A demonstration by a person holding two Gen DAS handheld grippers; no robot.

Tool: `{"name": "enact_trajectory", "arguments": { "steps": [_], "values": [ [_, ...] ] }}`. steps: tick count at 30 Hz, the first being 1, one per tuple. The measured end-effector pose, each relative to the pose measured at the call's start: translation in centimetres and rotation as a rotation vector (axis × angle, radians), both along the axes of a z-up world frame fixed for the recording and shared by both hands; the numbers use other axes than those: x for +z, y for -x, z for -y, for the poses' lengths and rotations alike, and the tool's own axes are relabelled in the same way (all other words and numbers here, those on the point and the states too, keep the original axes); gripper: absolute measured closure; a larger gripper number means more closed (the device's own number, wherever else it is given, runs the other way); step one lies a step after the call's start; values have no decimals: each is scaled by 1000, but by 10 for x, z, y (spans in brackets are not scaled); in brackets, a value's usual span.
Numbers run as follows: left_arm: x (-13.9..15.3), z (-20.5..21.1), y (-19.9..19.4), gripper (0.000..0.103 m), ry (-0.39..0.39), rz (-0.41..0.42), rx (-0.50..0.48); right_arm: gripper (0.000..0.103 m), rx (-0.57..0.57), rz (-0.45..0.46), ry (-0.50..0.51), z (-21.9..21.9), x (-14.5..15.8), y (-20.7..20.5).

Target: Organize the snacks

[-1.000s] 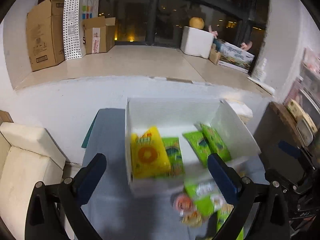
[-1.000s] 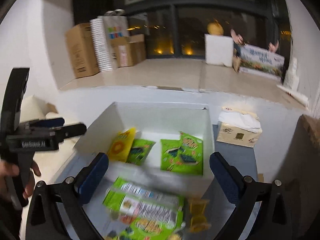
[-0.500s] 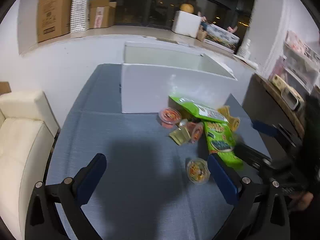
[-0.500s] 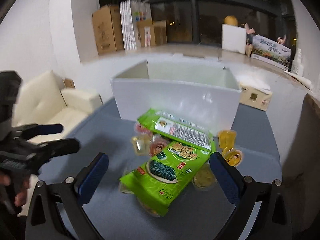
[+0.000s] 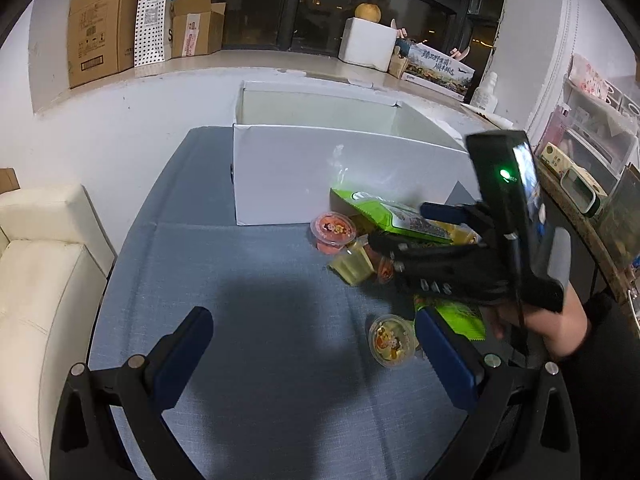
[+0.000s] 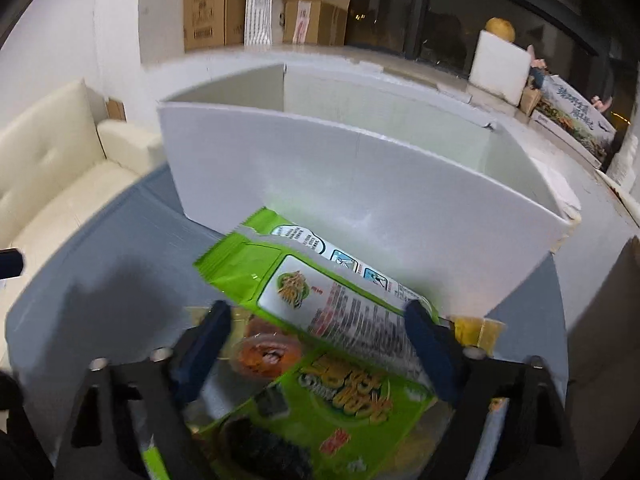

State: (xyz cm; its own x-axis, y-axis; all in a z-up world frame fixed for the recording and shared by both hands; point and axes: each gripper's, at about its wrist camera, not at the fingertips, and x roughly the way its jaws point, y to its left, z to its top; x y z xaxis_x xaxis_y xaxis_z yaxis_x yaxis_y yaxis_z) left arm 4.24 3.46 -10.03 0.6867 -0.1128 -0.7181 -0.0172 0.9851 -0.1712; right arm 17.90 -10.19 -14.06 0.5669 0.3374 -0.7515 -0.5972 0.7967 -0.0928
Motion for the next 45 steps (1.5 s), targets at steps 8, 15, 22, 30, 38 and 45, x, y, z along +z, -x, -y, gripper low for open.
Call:
{"name": "enact_trajectory", "arguments": {
  "steps": [8,15,22,30,38,45],
  "values": [
    [-4,1,-1,0,5,-13,-1,66,16,73,-40,13,19,6],
    [-2,7,-6,0,3,-10,-11,87,-19,117,-165,46,61,19],
    [-2,35,-21,0,-15,-24,-94,87,-70,132,-313,81,99,46],
    [-18,67,-69,0,128,-119,-245,87,-159,187,-420,131,128,68],
    [-59,57,-111,1,386,-329,-240,87,-197,190,-484,162,129,84],
    [-71,57,-117,44,459,-354,-269,87,-198,181,-499,163,126,86]
  ]
}}
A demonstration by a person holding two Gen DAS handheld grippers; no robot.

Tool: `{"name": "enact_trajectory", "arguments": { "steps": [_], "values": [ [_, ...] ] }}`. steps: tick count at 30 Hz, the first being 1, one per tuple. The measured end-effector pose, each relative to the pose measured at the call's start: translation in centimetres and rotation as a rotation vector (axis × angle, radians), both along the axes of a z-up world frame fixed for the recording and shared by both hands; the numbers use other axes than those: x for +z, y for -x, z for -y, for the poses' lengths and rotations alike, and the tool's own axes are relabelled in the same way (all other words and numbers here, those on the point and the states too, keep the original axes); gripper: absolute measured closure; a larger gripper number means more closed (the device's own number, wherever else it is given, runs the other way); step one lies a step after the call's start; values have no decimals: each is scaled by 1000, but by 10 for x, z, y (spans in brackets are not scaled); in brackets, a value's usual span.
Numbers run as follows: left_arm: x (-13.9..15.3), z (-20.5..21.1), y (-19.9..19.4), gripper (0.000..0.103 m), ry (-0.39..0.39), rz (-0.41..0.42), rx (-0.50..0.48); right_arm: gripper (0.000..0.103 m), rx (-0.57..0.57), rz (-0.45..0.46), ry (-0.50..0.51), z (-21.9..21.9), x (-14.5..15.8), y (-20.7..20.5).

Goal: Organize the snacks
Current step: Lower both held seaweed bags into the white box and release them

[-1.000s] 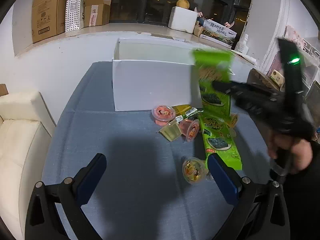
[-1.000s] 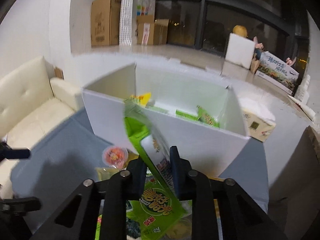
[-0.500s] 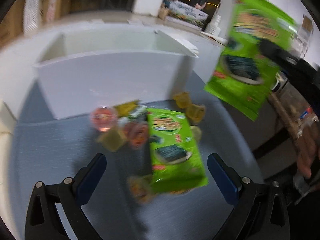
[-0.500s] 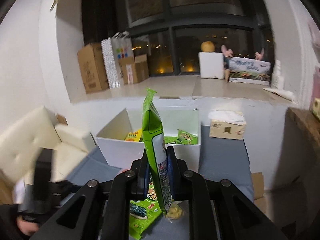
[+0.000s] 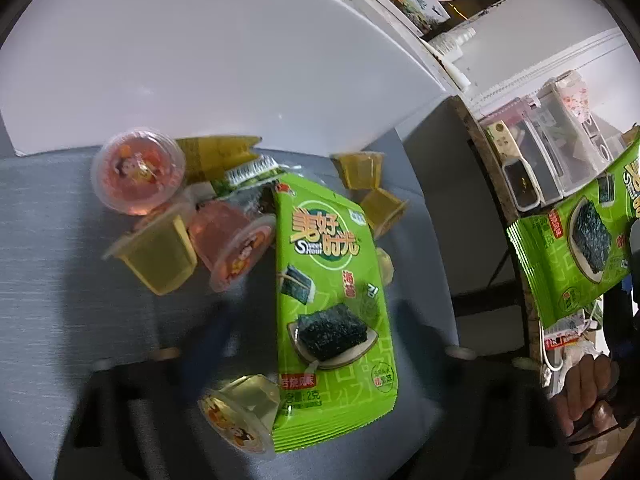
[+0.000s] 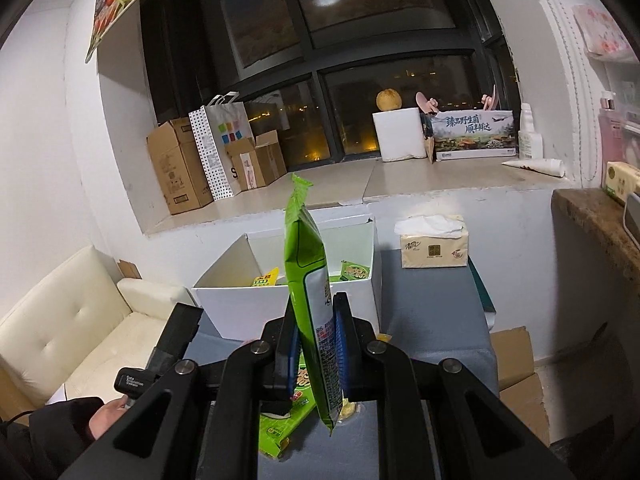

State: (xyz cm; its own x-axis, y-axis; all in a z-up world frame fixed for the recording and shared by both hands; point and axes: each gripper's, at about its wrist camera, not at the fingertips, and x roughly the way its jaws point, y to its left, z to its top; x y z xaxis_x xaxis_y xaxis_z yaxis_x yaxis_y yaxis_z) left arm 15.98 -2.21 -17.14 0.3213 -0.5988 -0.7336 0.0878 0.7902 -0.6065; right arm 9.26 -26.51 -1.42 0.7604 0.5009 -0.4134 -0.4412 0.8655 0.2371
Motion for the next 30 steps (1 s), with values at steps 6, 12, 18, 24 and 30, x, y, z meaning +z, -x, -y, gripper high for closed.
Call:
{"name": "enact_trajectory", "arguments": {
  "steps": [6,12,18,24,30],
  "values": [
    [11,7,9,79,12,79,-42,87,-3,-6,-7,-3,-3,1],
    [27,11,16,87,4,135,-68,87,1,-1,-11,-4,-3,2],
    [65,17,32,88,-149,281,-51,87,-8,5,-19,-1,0,4],
    [129,14,60,88,-419,532,41,87,-21,35,11,-9,7,4],
    [164,-13,44,88,-475,594,125,87,23,52,37,-36,19,-17]
  ]
}}
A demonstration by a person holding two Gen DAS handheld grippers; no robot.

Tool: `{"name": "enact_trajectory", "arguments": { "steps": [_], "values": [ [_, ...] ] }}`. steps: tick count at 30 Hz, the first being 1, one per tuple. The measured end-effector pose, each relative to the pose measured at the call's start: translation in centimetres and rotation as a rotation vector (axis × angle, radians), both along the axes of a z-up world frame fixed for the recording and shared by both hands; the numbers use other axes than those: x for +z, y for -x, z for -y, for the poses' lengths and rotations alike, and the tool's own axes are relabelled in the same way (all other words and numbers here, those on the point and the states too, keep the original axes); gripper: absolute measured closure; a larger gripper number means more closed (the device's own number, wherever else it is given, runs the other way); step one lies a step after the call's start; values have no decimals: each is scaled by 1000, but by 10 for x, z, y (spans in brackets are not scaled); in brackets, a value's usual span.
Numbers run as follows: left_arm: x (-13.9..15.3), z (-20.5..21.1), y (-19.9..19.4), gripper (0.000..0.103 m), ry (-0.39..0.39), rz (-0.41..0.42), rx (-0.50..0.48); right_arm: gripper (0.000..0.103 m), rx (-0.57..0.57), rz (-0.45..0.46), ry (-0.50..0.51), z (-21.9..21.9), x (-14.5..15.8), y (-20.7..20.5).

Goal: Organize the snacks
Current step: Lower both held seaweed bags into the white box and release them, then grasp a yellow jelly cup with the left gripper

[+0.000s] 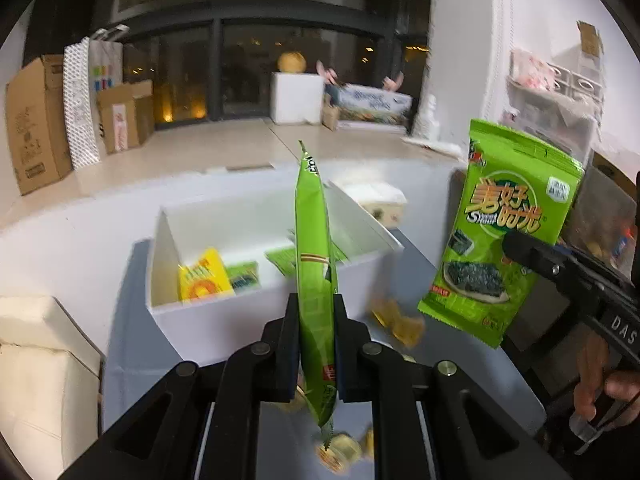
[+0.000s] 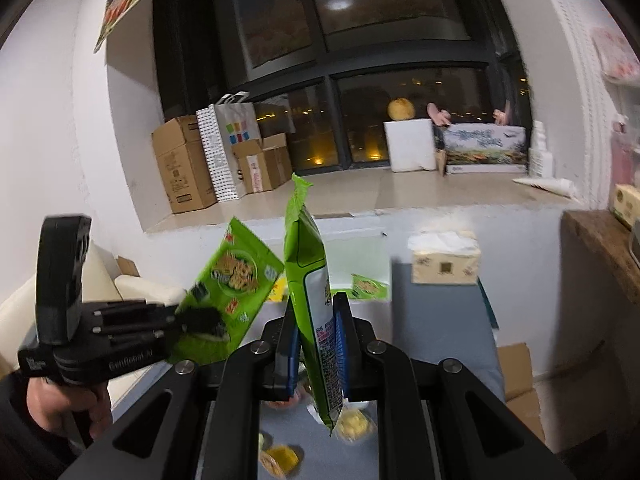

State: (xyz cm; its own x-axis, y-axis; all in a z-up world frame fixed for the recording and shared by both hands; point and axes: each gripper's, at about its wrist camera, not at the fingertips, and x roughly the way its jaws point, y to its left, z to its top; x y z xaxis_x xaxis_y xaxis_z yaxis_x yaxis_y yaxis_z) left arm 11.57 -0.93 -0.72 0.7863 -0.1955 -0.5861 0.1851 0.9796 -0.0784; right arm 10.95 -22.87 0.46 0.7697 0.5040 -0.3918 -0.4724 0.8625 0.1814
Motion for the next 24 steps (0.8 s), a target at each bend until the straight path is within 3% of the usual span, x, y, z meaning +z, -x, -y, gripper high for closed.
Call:
{"name": "enact_trajectory", "arguments": {
  "steps": [5,9,11,13,14,15,16,17,18,24],
  "values": [
    [20,-21,-29,88,-4,40,57,87,28,0,0,-22,15,-38],
    [24,-30,-68,87,-23,27,89,87,32,-28,-23,-39,25,-81],
    [20,-36,-88,85,-32,22,112,87,24,-42,31,-52,25,-102],
    [10,-45,-111,66,-44,-24,148,86,18,-71,53,-63,19,-126],
    [4,-48,-122,36,-41,-58,147,83,22,-101,54,-67,15,-138],
    [-2,-49,-129,8,-43,-73,153,65,12,-136,66,-71,8,-152],
    [-6,-51,-133,0,-52,-80,166,23,3,-148,78,-73,5,-159],
    [-10,-54,-136,0,-69,-90,176,6,-13,-160,85,-74,-2,-166],
    [-13,-53,-135,0,-72,-96,173,0,-20,-155,76,-72,-6,-168],
    [-15,-59,-116,0,-66,-100,181,0,-39,-183,58,-56,-21,-164]
  ]
}}
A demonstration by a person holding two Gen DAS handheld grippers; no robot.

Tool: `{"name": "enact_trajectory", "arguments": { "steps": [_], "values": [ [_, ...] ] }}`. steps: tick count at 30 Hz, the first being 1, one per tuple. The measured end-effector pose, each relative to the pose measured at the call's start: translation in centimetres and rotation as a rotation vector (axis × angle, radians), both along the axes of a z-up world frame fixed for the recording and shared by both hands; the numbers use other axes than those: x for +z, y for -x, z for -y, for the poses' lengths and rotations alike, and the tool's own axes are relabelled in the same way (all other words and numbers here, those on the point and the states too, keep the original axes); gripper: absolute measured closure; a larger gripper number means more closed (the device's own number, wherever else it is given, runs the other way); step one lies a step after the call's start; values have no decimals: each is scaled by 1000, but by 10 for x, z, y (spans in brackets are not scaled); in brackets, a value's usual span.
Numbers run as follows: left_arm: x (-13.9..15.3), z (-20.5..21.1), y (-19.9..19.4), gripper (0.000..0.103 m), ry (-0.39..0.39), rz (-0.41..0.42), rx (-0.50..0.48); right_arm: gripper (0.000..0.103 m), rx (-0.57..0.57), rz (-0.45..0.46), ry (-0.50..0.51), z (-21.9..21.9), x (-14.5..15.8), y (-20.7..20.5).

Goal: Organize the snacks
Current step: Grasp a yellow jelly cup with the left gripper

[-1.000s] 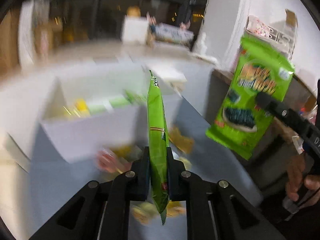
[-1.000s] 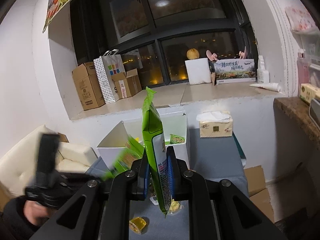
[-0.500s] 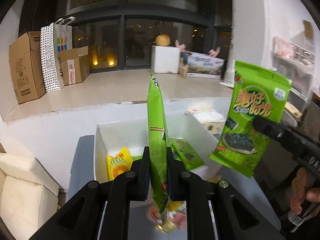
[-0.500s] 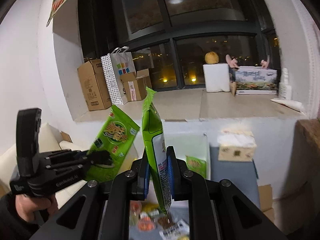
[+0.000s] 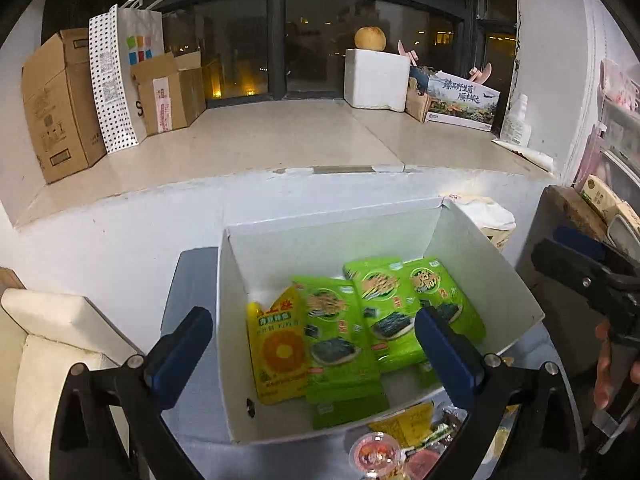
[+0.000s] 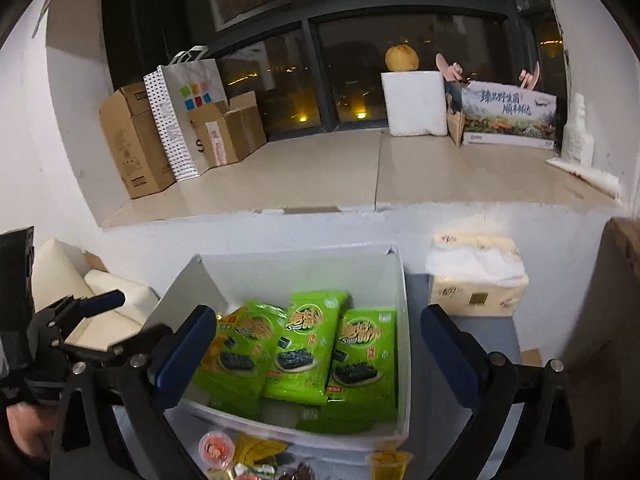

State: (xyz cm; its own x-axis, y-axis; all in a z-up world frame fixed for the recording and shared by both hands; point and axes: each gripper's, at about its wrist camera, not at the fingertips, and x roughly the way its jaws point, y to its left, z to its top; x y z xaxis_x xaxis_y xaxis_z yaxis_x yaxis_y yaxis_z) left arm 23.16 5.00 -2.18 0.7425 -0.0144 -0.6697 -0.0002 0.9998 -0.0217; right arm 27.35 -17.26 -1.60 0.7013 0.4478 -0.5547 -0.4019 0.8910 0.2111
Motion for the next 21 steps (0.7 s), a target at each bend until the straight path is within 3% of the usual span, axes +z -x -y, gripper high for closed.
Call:
{"name": "enact_trajectory", "arguments": {
  "steps": [5,12,15,21],
  "values": [
    [3,-4,12,0,-8,12,15,0,18,-6,-74,20,5,24],
    [8,12,78,0,-9,68,-11,0,1,16,-77,51,2,81],
    [-3,17,112,0,45,54,-28,0,-13,-11,-82,61,-16,108],
    [-40,29,165,0,80,26,-39,0,-55,-89,-30,75,-74,142]
  ]
}}
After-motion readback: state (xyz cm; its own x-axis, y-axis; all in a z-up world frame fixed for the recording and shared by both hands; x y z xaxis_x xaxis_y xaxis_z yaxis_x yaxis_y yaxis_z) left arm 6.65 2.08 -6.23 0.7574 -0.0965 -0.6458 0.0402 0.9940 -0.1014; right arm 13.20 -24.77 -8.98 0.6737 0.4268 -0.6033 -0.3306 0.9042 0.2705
